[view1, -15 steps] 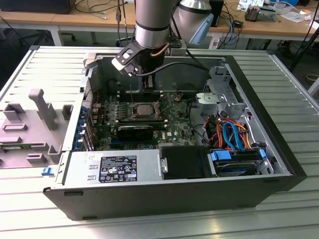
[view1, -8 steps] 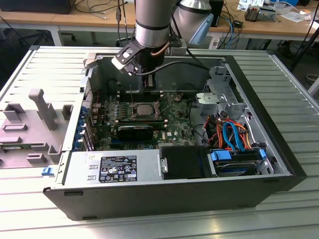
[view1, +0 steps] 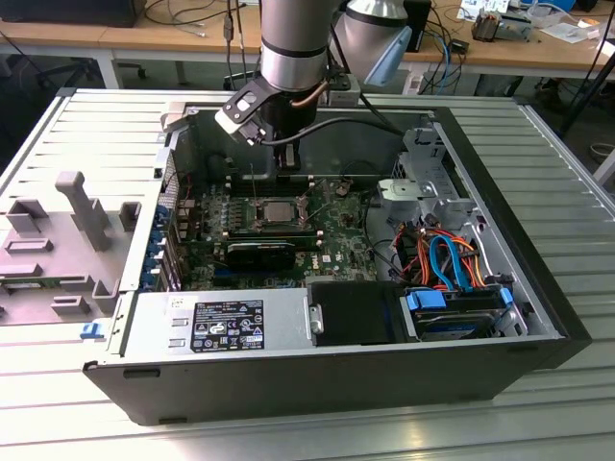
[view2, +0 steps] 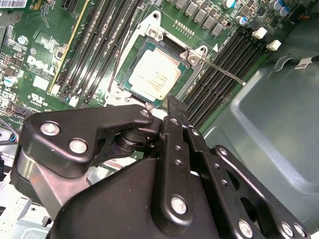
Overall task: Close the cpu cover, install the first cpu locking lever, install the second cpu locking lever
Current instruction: 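Install the first cpu locking lever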
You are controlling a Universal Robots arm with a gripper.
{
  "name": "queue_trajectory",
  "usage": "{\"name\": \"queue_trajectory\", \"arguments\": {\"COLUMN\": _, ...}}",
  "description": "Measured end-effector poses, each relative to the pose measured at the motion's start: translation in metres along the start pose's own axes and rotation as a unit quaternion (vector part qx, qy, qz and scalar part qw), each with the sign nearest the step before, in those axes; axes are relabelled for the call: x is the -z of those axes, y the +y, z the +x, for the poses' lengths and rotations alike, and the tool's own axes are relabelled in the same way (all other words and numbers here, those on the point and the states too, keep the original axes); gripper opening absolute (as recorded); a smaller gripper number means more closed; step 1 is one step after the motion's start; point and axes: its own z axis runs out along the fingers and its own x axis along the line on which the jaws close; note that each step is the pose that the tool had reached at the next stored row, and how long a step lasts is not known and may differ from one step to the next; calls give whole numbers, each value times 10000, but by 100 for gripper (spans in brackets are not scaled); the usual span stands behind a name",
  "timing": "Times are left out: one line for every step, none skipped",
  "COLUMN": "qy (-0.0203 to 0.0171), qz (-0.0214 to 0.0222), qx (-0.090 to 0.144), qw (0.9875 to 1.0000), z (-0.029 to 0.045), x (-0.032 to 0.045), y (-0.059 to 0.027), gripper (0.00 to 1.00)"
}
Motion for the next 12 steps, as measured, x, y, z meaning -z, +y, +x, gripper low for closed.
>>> {"name": "queue_trajectory", "arguments": {"qy": 0, "qz": 0, "qx": 0, "qw": 10000, "z": 0, "x": 0, "y": 0, "gripper": 11}}
{"name": "queue_trajectory", "arguments": {"qy": 0, "qz": 0, "qx": 0, "qw": 10000, "z": 0, "x": 0, "y": 0, "gripper": 11}}
{"name": "queue_trajectory", "arguments": {"qy": 0, "qz": 0, "qx": 0, "qw": 10000, "z": 0, "x": 0, "y": 0, "gripper": 11}}
{"name": "queue_trajectory", "arguments": {"qy": 0, "qz": 0, "qx": 0, "qw": 10000, "z": 0, "x": 1, "y": 0, "gripper": 11}}
{"name": "queue_trajectory", "arguments": {"qy": 0, "qz": 0, "qx": 1, "qw": 10000, "z": -1, "x": 1, "y": 3, "gripper": 11}}
{"name": "queue_trajectory", "arguments": {"qy": 0, "qz": 0, "qx": 1, "qw": 10000, "z": -2, "x": 1, "y": 9, "gripper": 11}}
{"name": "queue_trajectory", "arguments": {"qy": 0, "qz": 1, "qx": 0, "qw": 10000, "z": -3, "x": 2, "y": 17, "gripper": 11}}
{"name": "queue_trajectory", "arguments": {"qy": -1, "qz": 1, "qx": 0, "qw": 10000, "z": -4, "x": 3, "y": 28, "gripper": 11}}
{"name": "queue_trajectory", "arguments": {"qy": -1, "qz": 2, "qx": -1, "qw": 10000, "z": -8, "x": 4, "y": 53, "gripper": 11}}
{"name": "queue_trajectory", "arguments": {"qy": 0, "qz": 4, "qx": -1, "qw": 10000, "z": -12, "x": 5, "y": 83, "gripper": 11}}
{"name": "queue_trajectory", "arguments": {"qy": 1, "qz": 6, "qx": 0, "qw": 10000, "z": -17, "x": 6, "y": 115, "gripper": 11}}
{"name": "queue_trajectory", "arguments": {"qy": 1, "qz": 7, "qx": 0, "qw": 10000, "z": -19, "x": 10, "y": 137, "gripper": 11}}
